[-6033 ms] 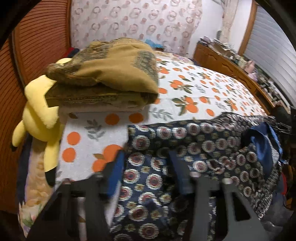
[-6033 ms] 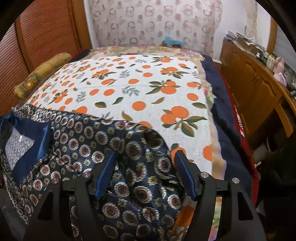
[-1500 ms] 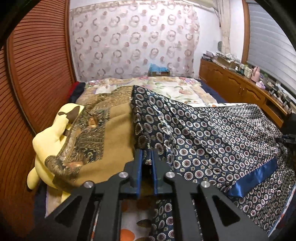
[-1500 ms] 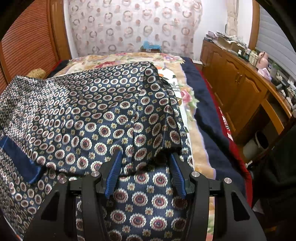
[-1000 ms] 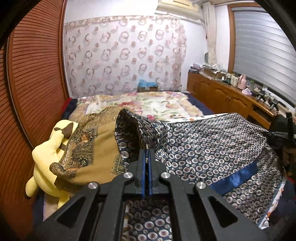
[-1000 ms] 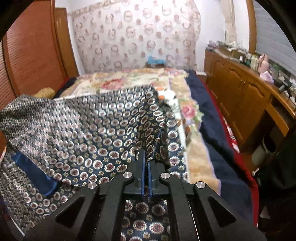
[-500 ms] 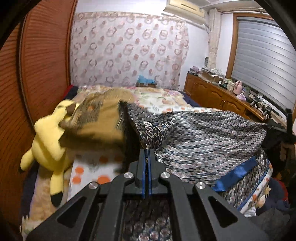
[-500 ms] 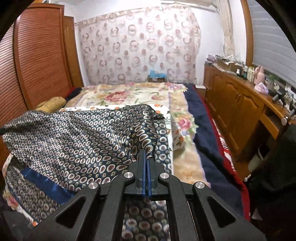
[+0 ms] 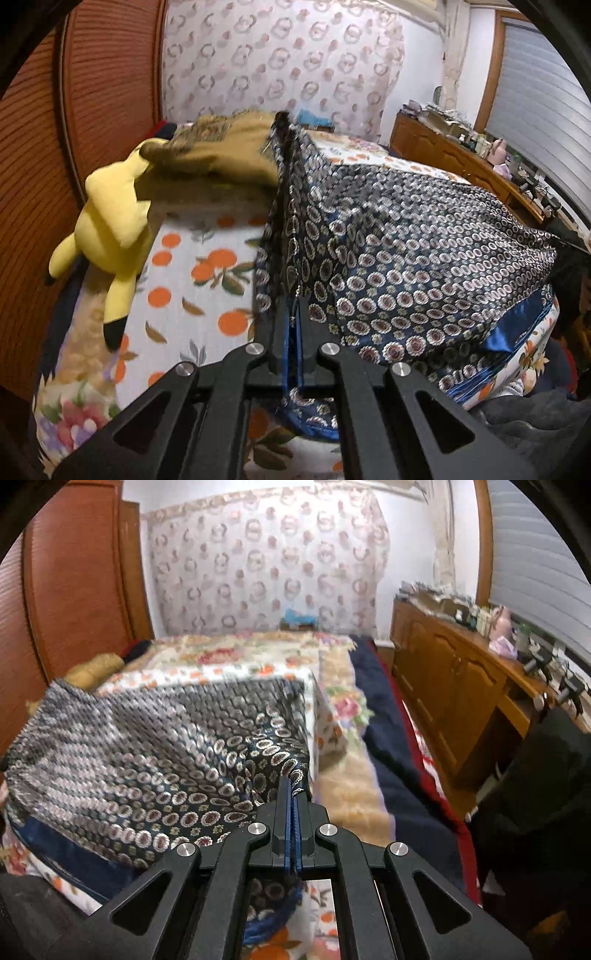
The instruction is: Fold small clothes
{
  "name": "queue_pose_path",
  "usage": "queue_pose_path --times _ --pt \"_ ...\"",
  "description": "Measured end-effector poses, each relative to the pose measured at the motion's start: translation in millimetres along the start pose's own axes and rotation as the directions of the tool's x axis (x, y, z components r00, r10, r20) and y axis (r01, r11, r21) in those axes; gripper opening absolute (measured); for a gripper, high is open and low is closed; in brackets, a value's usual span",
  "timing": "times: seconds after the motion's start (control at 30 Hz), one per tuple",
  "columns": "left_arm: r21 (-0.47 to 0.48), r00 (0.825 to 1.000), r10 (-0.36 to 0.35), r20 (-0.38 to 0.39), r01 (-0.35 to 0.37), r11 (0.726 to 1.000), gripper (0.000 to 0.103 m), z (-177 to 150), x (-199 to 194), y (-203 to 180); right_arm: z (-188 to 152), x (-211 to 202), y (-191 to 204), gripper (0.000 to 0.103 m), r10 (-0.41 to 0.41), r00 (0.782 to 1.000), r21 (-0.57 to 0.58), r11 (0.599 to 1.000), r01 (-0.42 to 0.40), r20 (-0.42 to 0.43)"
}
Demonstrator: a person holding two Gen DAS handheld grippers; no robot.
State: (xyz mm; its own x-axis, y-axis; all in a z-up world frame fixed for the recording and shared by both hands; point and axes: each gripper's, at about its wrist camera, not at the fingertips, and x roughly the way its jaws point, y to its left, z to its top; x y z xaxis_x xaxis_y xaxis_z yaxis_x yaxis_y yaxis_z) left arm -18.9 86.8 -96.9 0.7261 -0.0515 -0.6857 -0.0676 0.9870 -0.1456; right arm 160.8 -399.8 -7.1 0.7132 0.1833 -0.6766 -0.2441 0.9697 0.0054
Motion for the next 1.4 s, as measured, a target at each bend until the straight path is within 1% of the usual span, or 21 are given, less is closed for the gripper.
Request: queue_pose_path --times 0.07,0.13,0.27,0.33,0.37,0.4,0.47,0.5,0.53,0.57,0.6,0.63,0.67,0.87,0.93,1.1,1.13,1.23,1.3,1.4 --pt "0.001 1.000 0.004 -0.005 -0.004 1.000 0.000 -1.0 0.2 0.3 -2.9 7.6 -0.6 0.000 0.007 1.000 0.009 1.000 -0.007 -0.018" --pt "0.010 1.000 0.017 -0.004 -0.017 1.000 0.004 0.4 -0.3 -0.5 -5.8 11.0 -0.5 0.000 0.003 1.000 0.013 1.000 -0.003 -0.024" --pt "0.024 1.000 0.024 0.010 -0.024 0.999 0.006 3.1 -2.5 -2.3 -10.0 6.7 7.4 0.001 0.001 1.000 0.004 1.000 -0.001 -0.014" --pt "0.028 0.999 0.033 0.016 -0.033 0.999 0.010 3.8 -2.9 -3.0 -8.9 3.1 8.8 0.003 -0.005 1.000 -0.006 1.000 0.005 -0.004" --pt "0.028 0.999 0.032 0.023 -0.033 0.999 0.018 4.3 -3.7 -3.2 -7.9 0.9 10.6 0.005 -0.010 1.000 -0.010 1.000 0.010 0.001" --pt "0.027 0.999 0.031 0.027 -0.031 0.999 0.030 4.8 -4.2 -3.3 -10.3 -4.1 13.6 0.006 -0.012 1.000 -0.015 1.000 0.012 0.008" --pt "0.026 0.999 0.035 0.033 -0.036 0.999 0.044 7.1 -5.0 -3.7 -8.8 -10.9 17.7 0.009 -0.009 1.000 -0.025 1.000 0.009 0.023" --pt "0.027 0.999 0.034 0.035 -0.035 0.999 0.048 7.4 -5.2 -4.0 -8.0 -13.7 19.8 0.011 -0.009 1.000 -0.031 0.999 0.010 0.030" --pt "0.029 0.999 0.032 0.035 -0.033 0.999 0.049 7.9 -4.9 -4.1 -6.6 -17.5 23.6 0.016 -0.007 0.999 -0.042 0.999 0.009 0.041" --pt "0.030 0.999 0.034 0.034 -0.035 0.999 0.052 8.4 -4.3 -4.3 -5.1 -19.7 27.0 0.023 -0.006 0.999 -0.051 0.999 0.008 0.047" --pt "0.029 0.999 0.035 0.033 -0.036 0.999 0.054 8.8 -3.5 -4.4 -3.8 -22.3 32.0 0.027 -0.006 0.998 -0.064 0.998 0.009 0.056" --pt "0.027 0.999 0.036 0.034 -0.037 0.999 0.054 8.8 -2.9 -4.3 -3.2 -24.0 36.2 0.035 -0.004 0.998 -0.073 0.997 0.009 0.061" --pt "0.026 0.999 0.039 0.033 -0.040 0.999 0.055 8.6 -2.5 -4.5 -1.1 -25.8 41.2 0.039 0.003 0.998 -0.084 0.996 0.003 0.068" --pt "0.023 0.997 0.068 0.024 -0.069 0.997 0.055 6.6 2.2 -3.0 6.1 -29.9 70.9 0.049 0.055 0.995 -0.130 0.991 -0.043 0.089" --pt "0.021 0.996 0.083 0.022 -0.084 0.996 0.055 5.9 4.2 -1.5 6.0 -27.5 83.8 0.050 0.080 0.993 -0.145 0.987 -0.067 0.086" --pt "0.012 0.997 0.078 0.015 -0.079 0.997 0.055 3.5 6.3 1.0 -3.1 -6.5 120.2 0.052 0.166 0.985 -0.172 0.972 -0.158 0.037" --pt "0.012 0.997 0.079 0.014 -0.079 0.997 0.055 3.3 6.7 1.3 -7.3 1.3 131.4 0.052 0.193 0.981 -0.174 0.967 -0.187 0.015" --pt "0.010 0.997 0.076 0.010 -0.076 0.997 0.055 2.0 7.7 1.6 -18.1 19.3 162.0 0.052 0.242 0.970 -0.199 0.950 -0.242 -0.028" --pt "0.004 0.997 0.072 0.005 -0.072 0.997 0.055 1.2 9.9 2.7 -25.6 31.7 183.8 0.052 0.281 0.958 -0.211 0.934 -0.287 -0.061" --pt "-0.007 0.998 0.061 -0.004 -0.061 0.998 0.055 -1.2 12.5 4.5 -30.7 42.9 206.1 0.052 0.298 0.951 -0.232 0.922 -0.310 -0.086"
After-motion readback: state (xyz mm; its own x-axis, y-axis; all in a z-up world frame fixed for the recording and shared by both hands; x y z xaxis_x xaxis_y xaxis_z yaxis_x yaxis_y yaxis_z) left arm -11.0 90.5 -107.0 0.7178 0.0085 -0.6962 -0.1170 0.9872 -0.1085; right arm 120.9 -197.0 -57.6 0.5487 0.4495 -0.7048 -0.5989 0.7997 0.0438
